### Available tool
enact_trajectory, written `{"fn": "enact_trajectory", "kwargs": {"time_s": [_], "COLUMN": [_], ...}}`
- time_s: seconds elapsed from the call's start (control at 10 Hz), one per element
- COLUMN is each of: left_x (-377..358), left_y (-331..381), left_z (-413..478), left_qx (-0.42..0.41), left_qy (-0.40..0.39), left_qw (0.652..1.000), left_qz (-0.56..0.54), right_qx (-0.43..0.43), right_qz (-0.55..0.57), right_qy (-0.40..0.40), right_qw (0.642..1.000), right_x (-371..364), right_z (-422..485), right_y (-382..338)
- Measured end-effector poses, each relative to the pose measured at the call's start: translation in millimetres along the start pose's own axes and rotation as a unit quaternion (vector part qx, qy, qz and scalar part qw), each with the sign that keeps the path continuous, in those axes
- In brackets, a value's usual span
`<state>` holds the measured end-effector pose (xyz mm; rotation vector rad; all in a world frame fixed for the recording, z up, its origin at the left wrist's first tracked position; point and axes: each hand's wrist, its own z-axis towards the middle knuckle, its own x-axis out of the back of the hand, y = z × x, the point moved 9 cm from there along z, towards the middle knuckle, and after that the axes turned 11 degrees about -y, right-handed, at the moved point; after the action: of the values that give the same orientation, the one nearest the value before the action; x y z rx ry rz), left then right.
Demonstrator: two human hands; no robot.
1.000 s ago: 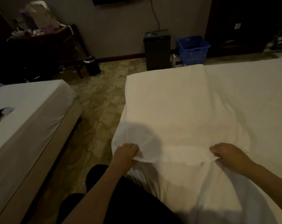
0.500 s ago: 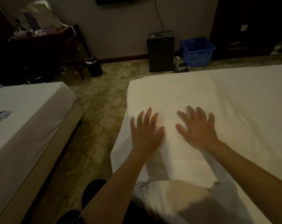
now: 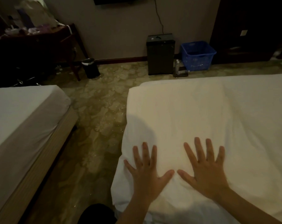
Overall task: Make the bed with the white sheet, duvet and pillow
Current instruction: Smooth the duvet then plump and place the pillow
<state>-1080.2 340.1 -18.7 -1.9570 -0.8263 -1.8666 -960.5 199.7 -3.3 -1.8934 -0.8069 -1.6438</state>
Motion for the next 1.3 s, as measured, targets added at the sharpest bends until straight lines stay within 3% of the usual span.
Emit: {"fn": "enact_trajectory", "kwargs": {"time_s": [0.1,0.2,0.3,0.4,0.5,0.6,1.0,1.1,1.2,1.3], "left_x": [-5.7,4.0,12.7,24.0,17.2,10.3,-13.3,0.8,1.2,9.0], "left_y": [1.8,-5.7,-28.0,-69.1,-76.3,-83.9,-98.3,-99.5,-58.2,-31.5], "left_z": [1.3,-1.9,-6.3,-16.1,-17.7,-33.0,-59.1,-80.2,-103.3,-109.2], "left_qx": [0.001,-0.011,0.019,0.153,0.166,0.131,0.084,0.066,-0.054,-0.131], "left_qy": [-0.031,-0.010,-0.010,0.019,0.007,-0.001,-0.053,0.001,0.036,0.103], "left_qw": [0.999,0.999,0.995,0.955,0.937,0.957,0.944,0.969,0.998,0.983], "left_qz": [-0.014,-0.028,-0.094,-0.252,-0.308,-0.258,-0.315,-0.240,-0.026,0.079], "right_qx": [0.007,0.008,0.000,-0.013,-0.009,-0.017,0.044,0.083,0.148,0.169], "right_qz": [-0.016,-0.003,0.011,0.045,0.023,-0.003,-0.042,-0.066,-0.059,-0.062], "right_qy": [-0.021,-0.035,0.002,0.030,0.013,-0.043,-0.017,0.017,0.038,0.057], "right_qw": [1.000,0.999,1.000,0.998,1.000,0.999,0.998,0.994,0.987,0.982], "right_x": [-2.0,2.7,20.2,28.4,20.3,8.8,-0.4,-0.2,-1.6,-1.1], "right_z": [1.1,0.4,-4.2,-1.1,4.7,7.5,-29.4,-48.1,-75.2,-83.7], "right_y": [-3.3,-0.9,5.8,20.5,19.6,15.2,4.2,-8.0,-36.8,-51.0]}}
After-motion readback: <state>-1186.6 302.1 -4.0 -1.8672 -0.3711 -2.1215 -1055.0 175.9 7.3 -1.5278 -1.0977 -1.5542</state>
